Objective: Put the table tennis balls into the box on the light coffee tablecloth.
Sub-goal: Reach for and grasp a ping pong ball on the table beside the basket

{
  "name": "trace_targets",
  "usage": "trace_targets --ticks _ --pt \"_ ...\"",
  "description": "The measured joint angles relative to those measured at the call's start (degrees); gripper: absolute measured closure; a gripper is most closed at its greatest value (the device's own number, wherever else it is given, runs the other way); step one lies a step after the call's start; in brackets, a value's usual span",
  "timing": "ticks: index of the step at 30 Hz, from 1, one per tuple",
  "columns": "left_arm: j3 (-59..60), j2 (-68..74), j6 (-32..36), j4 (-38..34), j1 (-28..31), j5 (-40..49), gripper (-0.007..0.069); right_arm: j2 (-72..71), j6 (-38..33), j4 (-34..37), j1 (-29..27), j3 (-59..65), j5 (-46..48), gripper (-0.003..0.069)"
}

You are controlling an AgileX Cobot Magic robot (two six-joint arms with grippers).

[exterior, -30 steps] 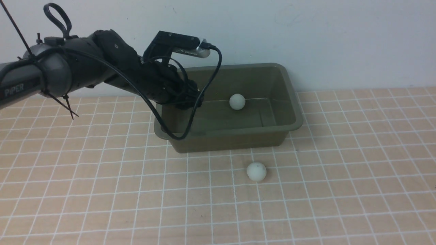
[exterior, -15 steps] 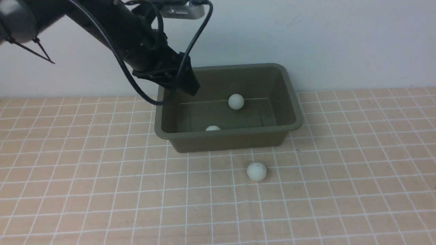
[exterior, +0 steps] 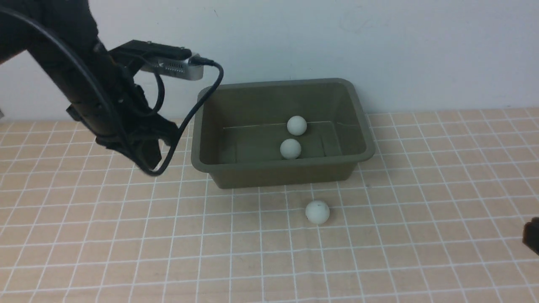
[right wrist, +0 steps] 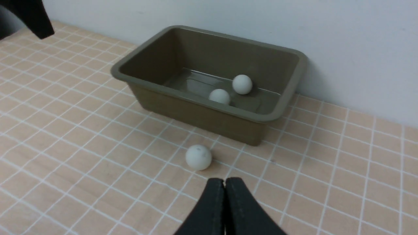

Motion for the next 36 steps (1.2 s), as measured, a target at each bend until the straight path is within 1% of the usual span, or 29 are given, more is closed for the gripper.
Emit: trace_targets --ticks 3,6,8,9,10,11,16,17,20,21,22,25,28,30,33,36 --pt "3.9 -5.4 1.5 -1.8 0.0 0.1 0.0651 3.3 -4.9 3.6 0.0 -2.4 4.3 0.0674" --pt "5.4 -9.8 3.9 -4.9 0.0 0.2 0.0674 9.4 -6.1 4.8 0.0 -6.6 8.5 0.0674" --pt "5.5 -11.9 5.3 -6.4 0.0 0.2 0.0679 13.7 -6.1 4.9 0.0 -8.8 10.6 0.0674" --pt "5.5 -13.2 6.2 -7.7 0.0 0.2 0.0680 18.2 -5.9 5.0 0.0 -11.4 12.3 0.0674" --pt "5.5 -13.5 6.4 -8.0 0.0 0.2 0.0680 18.8 -5.9 5.0 0.0 -12.1 12.5 0.0674" --pt "5.5 -14.4 7.3 -8.8 0.0 0.2 0.0680 23.4 -5.3 5.0 0.3 -14.8 13.8 0.0674" --pt "5.7 -15.2 8.9 -11.8 0.0 -0.2 0.0683 35.5 -1.6 2.0 5.4 -22.8 14.8 0.0674" --pt "5.7 -15.2 9.0 -12.6 0.0 -0.3 0.0683 38.1 -0.1 0.6 7.3 -24.9 15.0 0.0674" --pt "5.7 -15.2 9.9 -14.7 0.0 -0.4 0.0683 46.6 6.9 -6.7 14.3 -31.9 15.7 0.0674" --pt "5.7 -15.2 10.0 -14.9 0.0 -0.4 0.0683 47.6 7.4 -7.3 14.7 -32.4 15.7 0.0674" --pt "5.7 -15.2 10.8 -15.4 0.0 -0.4 0.0683 50.5 11.7 -11.2 17.7 -34.8 15.7 0.0674" --pt "5.7 -15.2 11.4 -15.8 0.0 -0.5 0.0683 56.8 22.8 -22.0 22.4 -39.6 14.7 0.0674" --pt "5.7 -15.2 11.5 -15.8 0.0 -0.5 0.0683 61.7 34.9 -33.2 25.0 -42.3 11.7 0.0674" --pt "5.7 -15.2 11.5 -15.8 0.0 -0.5 0.0683 63.8 40.3 -37.5 26.0 -42.8 9.6 0.0674" --pt "5.7 -15.2 11.6 -15.8 0.0 -0.5 0.0683 66.5 46.3 -41.2 27.1 -42.9 5.7 0.0674" --pt "5.7 -15.2 11.7 -15.8 0.0 -0.5 0.0683 68.6 48.0 -40.2 27.7 -42.9 3.0 0.0674"
